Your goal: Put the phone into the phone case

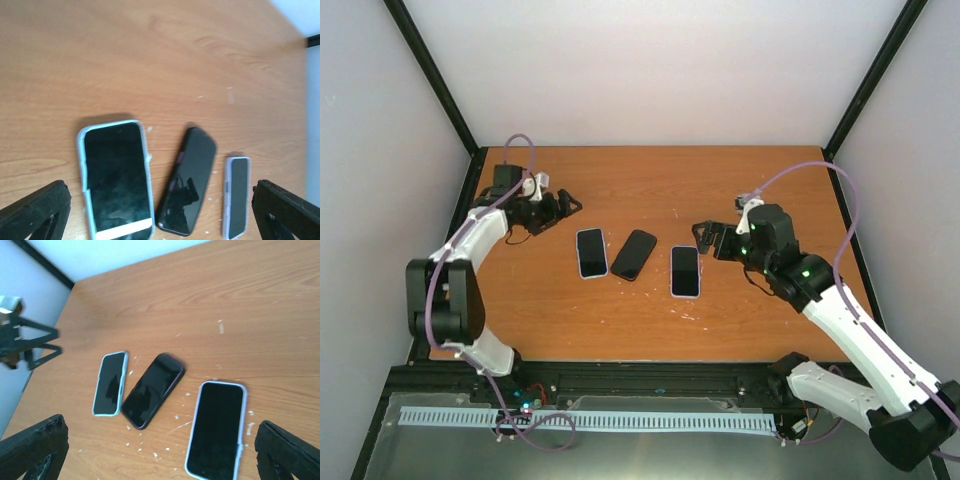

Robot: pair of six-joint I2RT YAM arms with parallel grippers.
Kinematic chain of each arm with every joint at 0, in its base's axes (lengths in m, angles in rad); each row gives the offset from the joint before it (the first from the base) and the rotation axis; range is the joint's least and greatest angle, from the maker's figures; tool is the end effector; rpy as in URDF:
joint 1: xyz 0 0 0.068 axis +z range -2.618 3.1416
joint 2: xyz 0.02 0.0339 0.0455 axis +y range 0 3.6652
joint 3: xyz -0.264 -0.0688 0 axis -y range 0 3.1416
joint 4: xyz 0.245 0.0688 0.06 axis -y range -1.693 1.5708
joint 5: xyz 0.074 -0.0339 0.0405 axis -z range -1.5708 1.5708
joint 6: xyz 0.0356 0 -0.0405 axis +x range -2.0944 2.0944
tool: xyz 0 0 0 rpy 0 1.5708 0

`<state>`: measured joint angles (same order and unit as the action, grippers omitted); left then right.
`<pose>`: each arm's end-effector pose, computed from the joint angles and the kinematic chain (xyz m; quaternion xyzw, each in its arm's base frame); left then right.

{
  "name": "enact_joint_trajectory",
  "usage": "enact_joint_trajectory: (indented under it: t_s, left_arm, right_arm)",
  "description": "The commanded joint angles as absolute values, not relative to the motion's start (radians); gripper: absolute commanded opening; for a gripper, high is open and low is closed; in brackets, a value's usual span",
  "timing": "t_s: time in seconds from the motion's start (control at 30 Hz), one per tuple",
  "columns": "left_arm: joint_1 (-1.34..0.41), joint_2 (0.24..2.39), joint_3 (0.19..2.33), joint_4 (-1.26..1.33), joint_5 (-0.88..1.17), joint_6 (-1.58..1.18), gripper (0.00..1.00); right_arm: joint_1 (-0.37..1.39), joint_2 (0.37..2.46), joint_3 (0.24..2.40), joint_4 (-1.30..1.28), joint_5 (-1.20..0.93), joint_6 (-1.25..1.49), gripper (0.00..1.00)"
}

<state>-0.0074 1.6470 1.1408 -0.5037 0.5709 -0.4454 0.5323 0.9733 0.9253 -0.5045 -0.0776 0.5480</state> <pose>0.3386 -0.0217 0.2224 -0.1242 0.9170 -0.3233 0.1981 0.1815 0.1101 0.3225 -0.0121 0.8726 0.2795 0.4003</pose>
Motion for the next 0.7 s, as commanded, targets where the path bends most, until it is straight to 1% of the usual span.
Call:
enact_joint_trajectory:
  t_s: [0.0,0.23,0.37,0.5,0.57,0.67]
  left_arm:
    - [-0.006,1.484,1.136,-0.467,0.630,-0.387,1.00]
    - [-0.014,1.234,1.104,-0.390,0.783,-0.369,1.00]
    - [-0.018,1.154,1.105,-0.385,0.853,-0.374,0.99]
    - [-0.018,1.087,1.093,-0.371,0.888,-0.441,0.99]
    - [-0.018,1.056,1.075,-0.352,0.933,-0.457,0.99]
    - [-0.018,1.003,1.033,-0.322,0.947,-0.486,0.99]
  right_arm:
    - [0.527,0.910,0.977,-0.643,0.123,0.600,1.00]
    - [0.528,0.853,1.056,-0.753,0.169,0.595,1.00]
    - [0.528,0.796,1.086,-0.759,0.168,0.575,1.00]
    - [0.528,0.758,1.105,-0.773,0.175,0.566,1.00]
    - [0.527,0.748,1.118,-0.788,0.176,0.572,1.00]
    - [0.528,0.734,1.124,-0.790,0.151,0.583,1.00]
